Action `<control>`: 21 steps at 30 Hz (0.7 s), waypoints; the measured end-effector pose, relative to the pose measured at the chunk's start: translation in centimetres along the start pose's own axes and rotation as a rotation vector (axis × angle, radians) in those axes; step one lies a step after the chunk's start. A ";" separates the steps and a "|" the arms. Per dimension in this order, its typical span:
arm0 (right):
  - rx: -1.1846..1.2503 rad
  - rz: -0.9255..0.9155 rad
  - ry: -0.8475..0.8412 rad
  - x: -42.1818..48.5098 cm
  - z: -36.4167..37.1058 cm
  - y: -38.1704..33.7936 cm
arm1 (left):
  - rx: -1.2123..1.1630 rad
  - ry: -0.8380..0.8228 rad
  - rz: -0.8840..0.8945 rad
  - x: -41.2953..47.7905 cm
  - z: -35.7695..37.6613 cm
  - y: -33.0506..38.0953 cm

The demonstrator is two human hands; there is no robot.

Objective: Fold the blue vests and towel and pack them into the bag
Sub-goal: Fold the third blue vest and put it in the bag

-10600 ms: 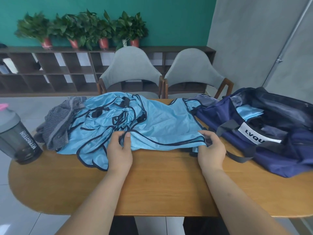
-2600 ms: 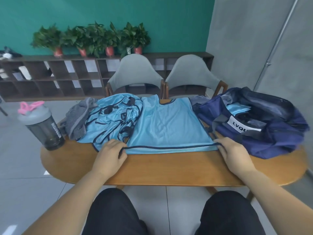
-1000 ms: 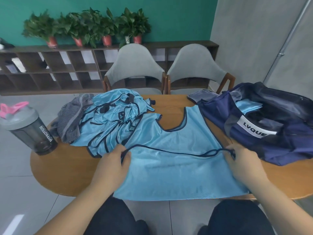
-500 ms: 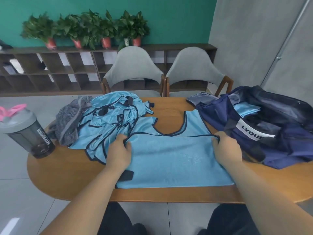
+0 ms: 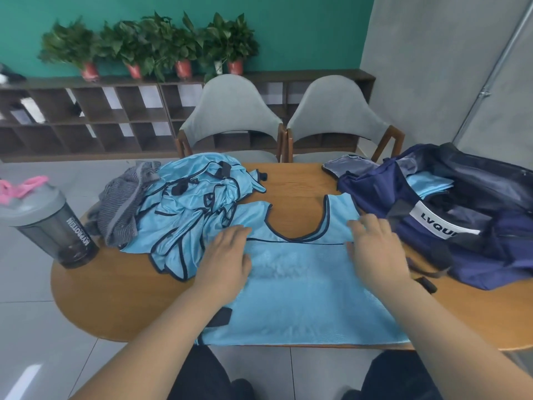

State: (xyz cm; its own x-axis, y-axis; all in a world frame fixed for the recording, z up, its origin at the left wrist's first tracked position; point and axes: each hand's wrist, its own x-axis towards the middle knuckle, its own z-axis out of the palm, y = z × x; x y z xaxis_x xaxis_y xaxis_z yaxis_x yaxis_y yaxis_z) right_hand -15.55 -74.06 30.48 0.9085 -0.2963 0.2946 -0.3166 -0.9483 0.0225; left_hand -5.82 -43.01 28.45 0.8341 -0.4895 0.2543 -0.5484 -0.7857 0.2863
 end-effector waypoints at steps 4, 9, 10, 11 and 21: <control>0.454 -0.233 -0.240 1.8 1.1 -4.9 | 0.031 -0.226 -0.078 1.4 1.6 0.7; 0.223 -0.203 -0.246 1.2 4.3 -6.3 | 0.089 -0.174 -0.075 1.7 0.4 0.5; 0.184 -0.158 -0.160 0.9 4.1 -6.5 | 0.063 -0.143 -0.074 1.7 0.0 0.2; 0.143 -0.131 -0.083 0.9 4.0 -6.8 | 0.016 -0.110 -0.072 1.9 -0.3 -0.1; 0.363 -0.336 -0.239 5.3 5.9 -9.6 | 0.056 -0.223 -0.050 10.8 -1.8 -1.5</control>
State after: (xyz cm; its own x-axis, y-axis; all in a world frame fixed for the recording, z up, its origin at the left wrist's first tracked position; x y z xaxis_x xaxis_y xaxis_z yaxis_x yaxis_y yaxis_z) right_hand -6.08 -67.23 26.24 0.9935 0.0521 0.1016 0.0776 -0.9608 -0.2660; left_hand 3.88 -46.44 32.43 0.8560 -0.5161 0.0287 -0.5071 -0.8277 0.2404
